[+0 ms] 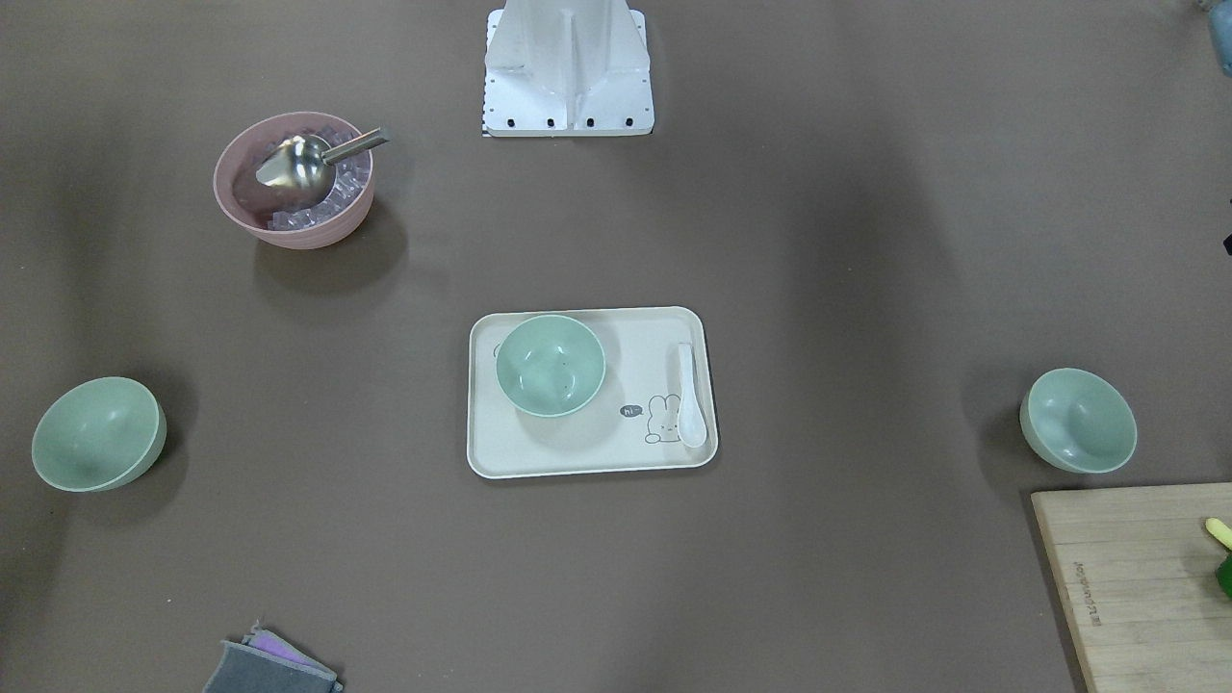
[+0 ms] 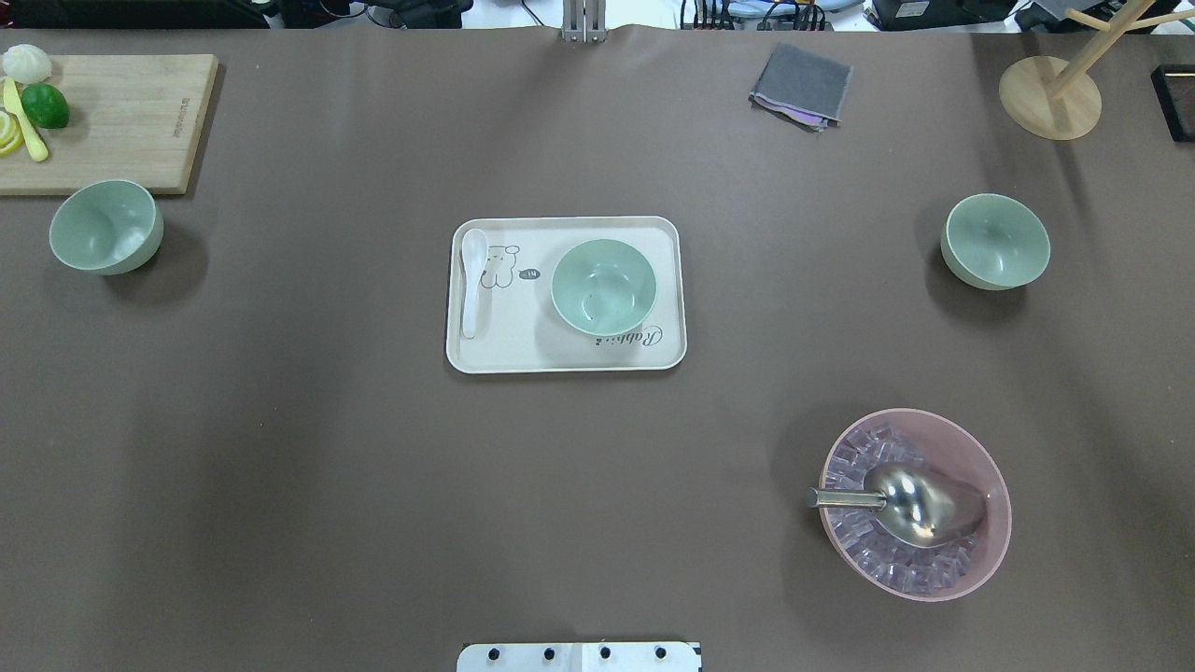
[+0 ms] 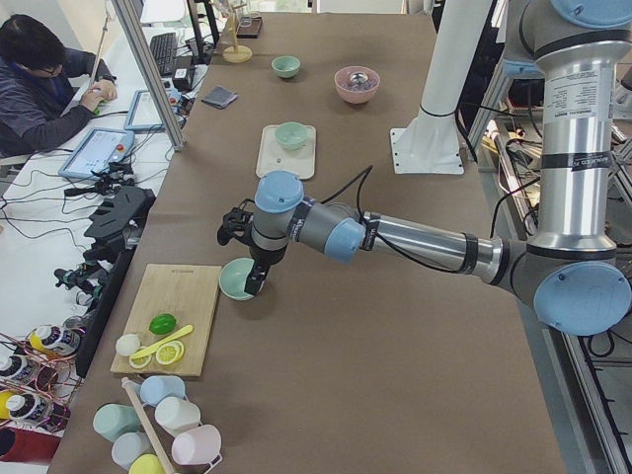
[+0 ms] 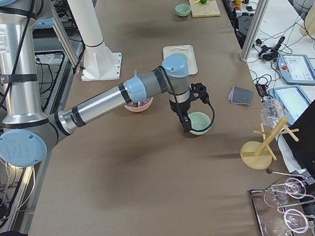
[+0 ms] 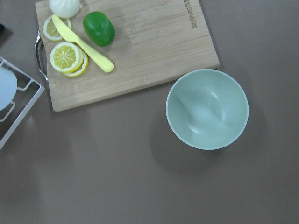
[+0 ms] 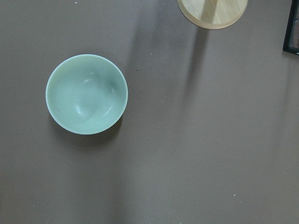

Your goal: Stack green bowls together

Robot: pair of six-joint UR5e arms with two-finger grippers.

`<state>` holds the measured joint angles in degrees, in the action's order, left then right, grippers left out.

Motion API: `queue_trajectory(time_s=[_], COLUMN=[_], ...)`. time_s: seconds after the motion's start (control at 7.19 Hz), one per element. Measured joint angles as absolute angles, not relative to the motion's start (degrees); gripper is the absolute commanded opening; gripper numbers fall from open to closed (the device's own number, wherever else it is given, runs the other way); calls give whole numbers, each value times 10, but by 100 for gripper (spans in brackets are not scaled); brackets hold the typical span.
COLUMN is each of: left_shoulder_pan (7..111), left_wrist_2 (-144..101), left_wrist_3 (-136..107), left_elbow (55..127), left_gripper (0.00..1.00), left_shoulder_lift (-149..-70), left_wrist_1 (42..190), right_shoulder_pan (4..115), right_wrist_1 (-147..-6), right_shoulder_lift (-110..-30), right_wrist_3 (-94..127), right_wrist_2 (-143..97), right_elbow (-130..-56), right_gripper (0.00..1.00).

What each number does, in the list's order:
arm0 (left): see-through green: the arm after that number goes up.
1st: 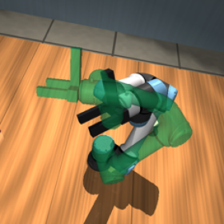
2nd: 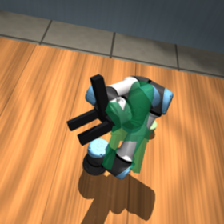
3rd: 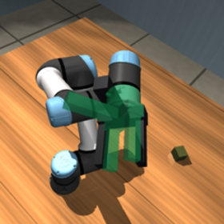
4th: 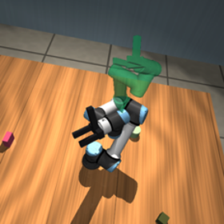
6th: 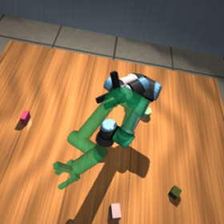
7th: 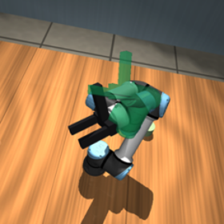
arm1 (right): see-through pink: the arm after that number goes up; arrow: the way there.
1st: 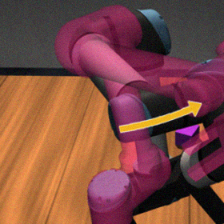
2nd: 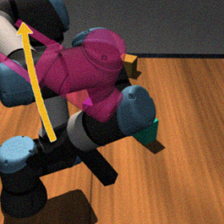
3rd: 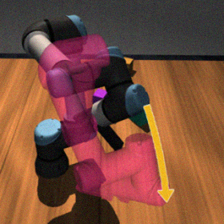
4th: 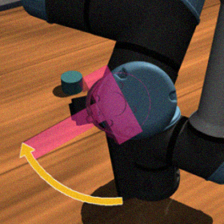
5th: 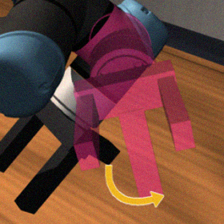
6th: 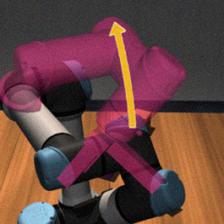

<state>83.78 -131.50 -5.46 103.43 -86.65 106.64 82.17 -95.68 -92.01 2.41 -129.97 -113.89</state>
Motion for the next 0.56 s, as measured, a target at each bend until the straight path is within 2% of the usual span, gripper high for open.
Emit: queue_trajectory(time_s=[0.56], left_shoulder_pan=[821], left_wrist_2=[-1310], left_wrist_3=[-73], left_elbow=[952], left_gripper=[99], left_shoulder_lift=[-886], left_wrist_1=[1200], right_shoulder_pan=[786], right_wrist_1=[-930], right_shoulder_lift=[-931], right_wrist_3=[32], right_wrist_2=[-1302], right_elbow=[-1118], right_gripper=[100])
